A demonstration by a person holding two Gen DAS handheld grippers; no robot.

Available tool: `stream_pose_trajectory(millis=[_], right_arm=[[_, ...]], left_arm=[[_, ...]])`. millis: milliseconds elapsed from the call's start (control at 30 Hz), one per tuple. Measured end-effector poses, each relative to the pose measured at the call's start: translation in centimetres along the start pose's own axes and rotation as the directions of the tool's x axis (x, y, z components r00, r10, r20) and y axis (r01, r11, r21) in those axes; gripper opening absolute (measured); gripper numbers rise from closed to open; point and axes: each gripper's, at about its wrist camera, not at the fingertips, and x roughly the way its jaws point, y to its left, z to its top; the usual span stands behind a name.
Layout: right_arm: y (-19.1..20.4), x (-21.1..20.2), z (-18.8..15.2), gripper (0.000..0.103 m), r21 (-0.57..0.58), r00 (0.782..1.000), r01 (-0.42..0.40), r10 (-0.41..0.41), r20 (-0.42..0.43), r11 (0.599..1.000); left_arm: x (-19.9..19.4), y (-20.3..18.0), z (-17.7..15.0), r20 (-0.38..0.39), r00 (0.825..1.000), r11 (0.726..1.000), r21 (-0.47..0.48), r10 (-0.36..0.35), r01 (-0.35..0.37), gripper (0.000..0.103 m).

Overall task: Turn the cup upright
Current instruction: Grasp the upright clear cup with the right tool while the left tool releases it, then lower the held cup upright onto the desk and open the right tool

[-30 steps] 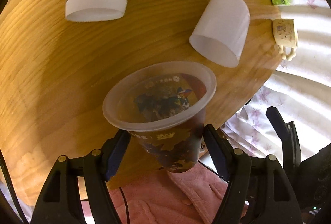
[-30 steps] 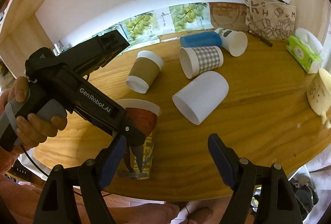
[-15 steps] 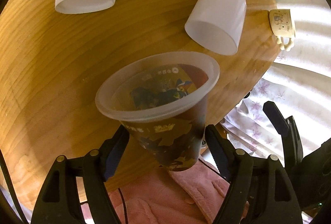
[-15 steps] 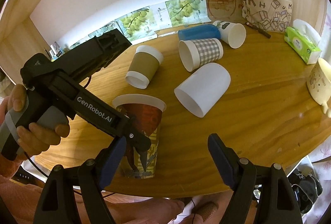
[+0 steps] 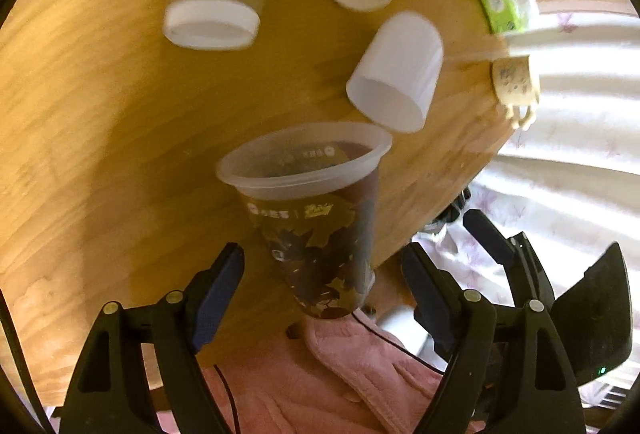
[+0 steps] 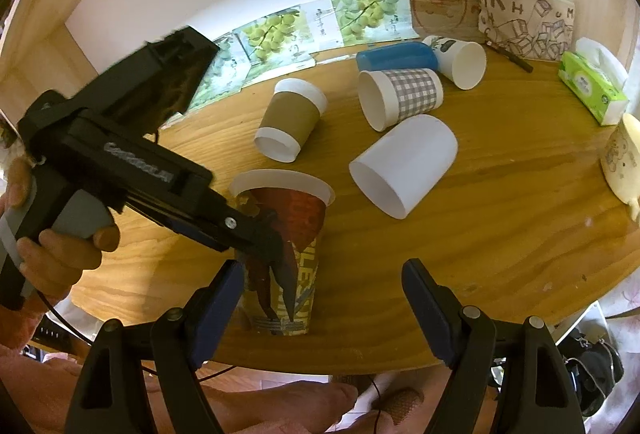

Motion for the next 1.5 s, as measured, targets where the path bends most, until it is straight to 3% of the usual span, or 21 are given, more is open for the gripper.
stream_pose_trajectory(millis=[167,300,433,533,700,800,833,867,1100,1300,1500], right_arm=[[0.4,0.4,0.5,0.082,-0.018,1.000,-0.019,0.019,0.000,1.000],[0.8,0.7,1.0,0.082,-0.027,1.000,-0.024,0.024,0.001,0.999],[1.0,1.4,1.5,0.082,-0.029,1.000,-0.029,0.028,-0.005,0.999],[1.1,2.3,2.1,0.082,-0.004,0.999,-0.044,0.043,-0.026,0.999],[1.1,3.8,2.8,0.082,0.042,0.995,-0.067,0.069,-0.068,0.997],[1.0,4.6,3.0,0.082,0.075,0.992,-0.080,0.086,-0.093,0.994],[0.9,4.9,3.1,0.082,0.092,0.990,-0.088,0.097,-0.103,0.992],[0.8,5.3,3.1,0.082,0.109,0.988,-0.095,0.107,-0.113,0.990],[0.4,7.5,3.5,0.082,0.183,0.971,-0.118,0.152,-0.182,0.976],[-0.1,9.3,3.9,0.082,0.243,0.944,-0.164,0.224,-0.243,0.956],[-0.6,10.7,3.9,0.082,0.289,0.920,-0.186,0.270,-0.283,0.939]], left_arm=[[-2.7,0.6,-1.8,0.203,0.979,1.000,-0.002,0.018,-0.018,0.084],[-4.8,1.2,-3.5,0.362,0.931,0.999,-0.023,0.050,-0.045,0.084],[-6.6,1.7,-5.4,0.523,0.842,0.991,-0.053,0.133,-0.123,0.084],[-7.7,2.3,-6.6,0.604,0.776,0.983,-0.083,0.181,-0.165,0.084],[-8.3,2.6,-8.5,0.683,0.697,0.975,-0.120,0.217,-0.186,0.084],[-8.8,2.6,-9.9,0.732,0.629,0.962,-0.150,0.263,-0.227,0.084],[-8.8,2.5,-10.3,0.742,0.613,0.959,-0.154,0.272,-0.239,0.084],[-8.7,2.4,-10.6,0.748,0.607,0.959,-0.144,0.267,-0.245,0.084],[-7.8,1.8,-12.8,0.754,0.610,0.960,-0.101,0.245,-0.261,0.084],[-6.9,0.4,-14.8,0.758,0.592,0.933,-0.060,0.274,-0.355,0.084],[-6.2,0.7,-15.7,0.737,0.608,0.930,-0.078,0.296,-0.359,0.084]])
